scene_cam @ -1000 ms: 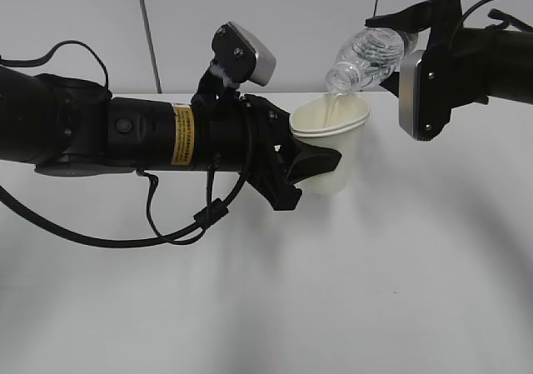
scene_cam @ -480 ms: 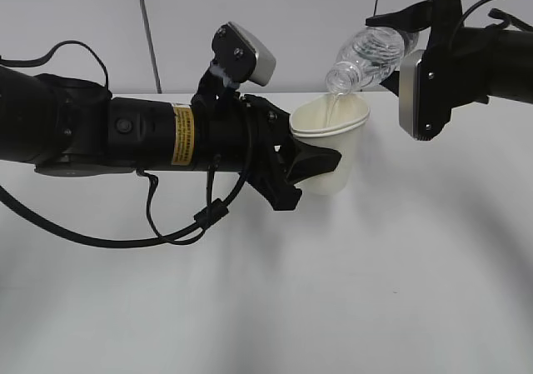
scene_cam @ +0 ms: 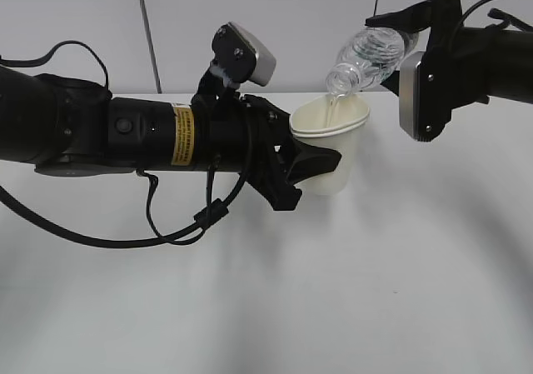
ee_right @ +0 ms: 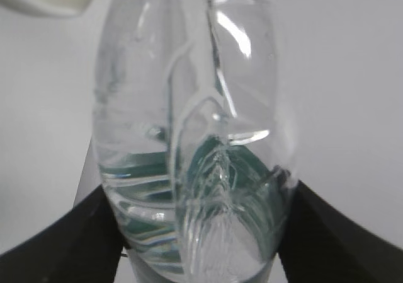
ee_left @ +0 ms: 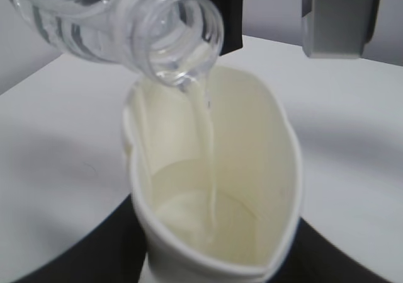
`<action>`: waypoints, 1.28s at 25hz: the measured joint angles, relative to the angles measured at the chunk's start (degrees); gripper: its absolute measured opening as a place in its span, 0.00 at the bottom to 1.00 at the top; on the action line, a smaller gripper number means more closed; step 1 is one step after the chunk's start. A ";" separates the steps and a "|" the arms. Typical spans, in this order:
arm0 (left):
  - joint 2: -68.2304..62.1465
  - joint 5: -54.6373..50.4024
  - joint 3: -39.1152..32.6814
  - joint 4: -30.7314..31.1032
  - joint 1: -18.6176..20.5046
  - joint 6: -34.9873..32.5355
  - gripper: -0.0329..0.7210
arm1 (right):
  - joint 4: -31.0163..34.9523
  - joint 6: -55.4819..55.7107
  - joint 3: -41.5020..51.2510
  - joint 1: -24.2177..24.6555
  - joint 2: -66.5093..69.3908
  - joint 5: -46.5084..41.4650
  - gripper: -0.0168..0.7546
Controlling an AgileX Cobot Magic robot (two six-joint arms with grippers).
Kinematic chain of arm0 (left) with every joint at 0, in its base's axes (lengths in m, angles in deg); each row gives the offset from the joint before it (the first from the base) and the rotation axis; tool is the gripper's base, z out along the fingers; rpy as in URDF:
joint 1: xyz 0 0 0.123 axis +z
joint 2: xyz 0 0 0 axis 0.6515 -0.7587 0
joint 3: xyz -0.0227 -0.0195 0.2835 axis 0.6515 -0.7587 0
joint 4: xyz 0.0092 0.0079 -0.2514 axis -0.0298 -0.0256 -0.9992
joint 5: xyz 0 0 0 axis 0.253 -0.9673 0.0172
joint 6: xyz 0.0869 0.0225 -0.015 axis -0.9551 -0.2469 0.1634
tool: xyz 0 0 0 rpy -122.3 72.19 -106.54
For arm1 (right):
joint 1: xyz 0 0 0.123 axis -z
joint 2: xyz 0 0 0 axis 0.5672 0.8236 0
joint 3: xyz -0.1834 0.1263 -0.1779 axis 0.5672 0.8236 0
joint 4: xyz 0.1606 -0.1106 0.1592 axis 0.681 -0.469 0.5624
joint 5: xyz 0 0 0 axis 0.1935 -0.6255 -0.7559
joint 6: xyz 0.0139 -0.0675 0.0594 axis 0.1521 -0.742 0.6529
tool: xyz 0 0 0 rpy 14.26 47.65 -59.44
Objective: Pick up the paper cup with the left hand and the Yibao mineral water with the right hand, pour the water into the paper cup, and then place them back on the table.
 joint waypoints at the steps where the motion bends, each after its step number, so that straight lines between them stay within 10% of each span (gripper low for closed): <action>1: 0.00 0.00 0.00 0.00 0.00 0.00 0.49 | 0.00 -0.13 0.00 0.00 0.00 0.00 0.67; 32: 0.00 -1.61 0.00 0.05 0.00 0.00 0.49 | 4.97 14.65 0.00 0.00 0.00 0.48 0.67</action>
